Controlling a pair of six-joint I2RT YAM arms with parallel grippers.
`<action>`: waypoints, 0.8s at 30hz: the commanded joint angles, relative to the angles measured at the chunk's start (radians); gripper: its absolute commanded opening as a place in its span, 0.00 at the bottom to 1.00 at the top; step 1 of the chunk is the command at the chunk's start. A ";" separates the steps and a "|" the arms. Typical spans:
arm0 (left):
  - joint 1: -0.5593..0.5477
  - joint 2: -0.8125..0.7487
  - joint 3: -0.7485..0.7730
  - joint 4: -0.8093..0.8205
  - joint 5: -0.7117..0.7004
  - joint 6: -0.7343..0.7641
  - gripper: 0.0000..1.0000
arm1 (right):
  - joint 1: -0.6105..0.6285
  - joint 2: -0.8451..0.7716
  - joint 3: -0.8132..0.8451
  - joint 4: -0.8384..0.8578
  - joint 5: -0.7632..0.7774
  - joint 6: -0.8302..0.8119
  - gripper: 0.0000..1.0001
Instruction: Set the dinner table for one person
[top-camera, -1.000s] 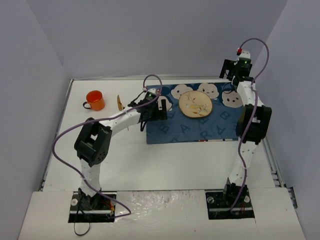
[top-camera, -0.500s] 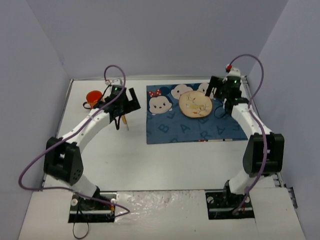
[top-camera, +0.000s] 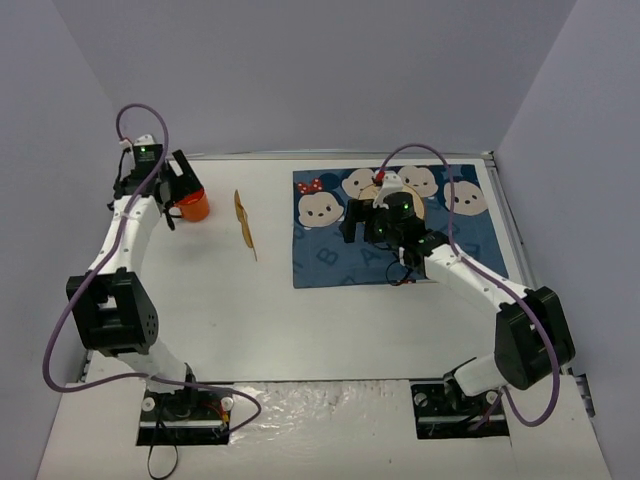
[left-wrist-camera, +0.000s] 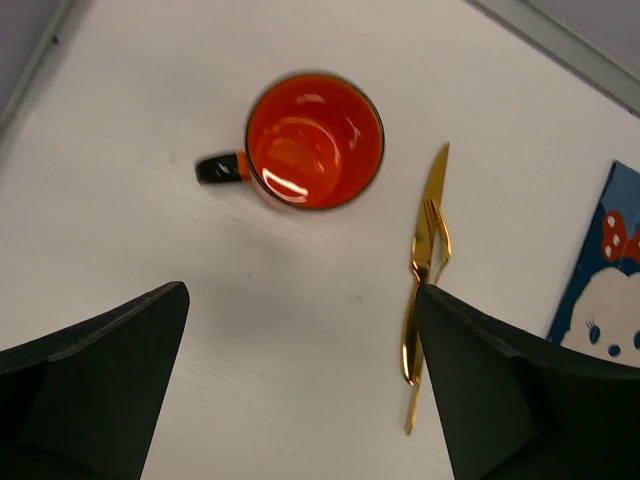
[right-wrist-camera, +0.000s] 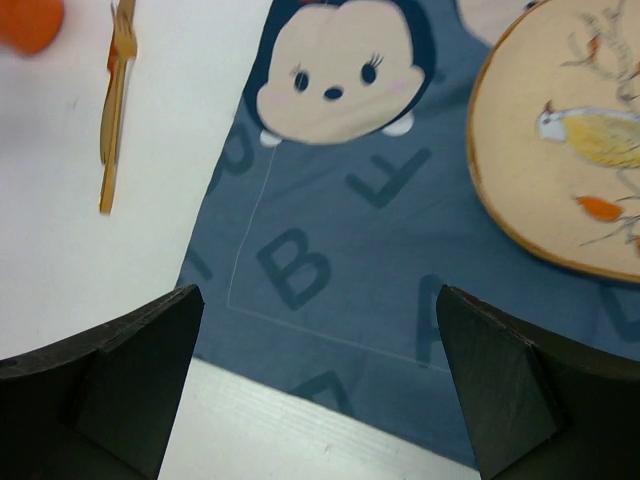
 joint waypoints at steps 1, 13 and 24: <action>0.074 0.078 0.189 -0.001 0.083 0.252 0.92 | 0.077 -0.038 -0.034 0.088 -0.040 -0.015 1.00; 0.078 0.445 0.568 -0.193 0.241 0.663 0.88 | 0.231 -0.023 -0.129 0.104 -0.061 0.000 1.00; 0.078 0.633 0.767 -0.260 0.201 0.694 0.72 | 0.245 -0.011 -0.154 0.116 -0.058 0.012 1.00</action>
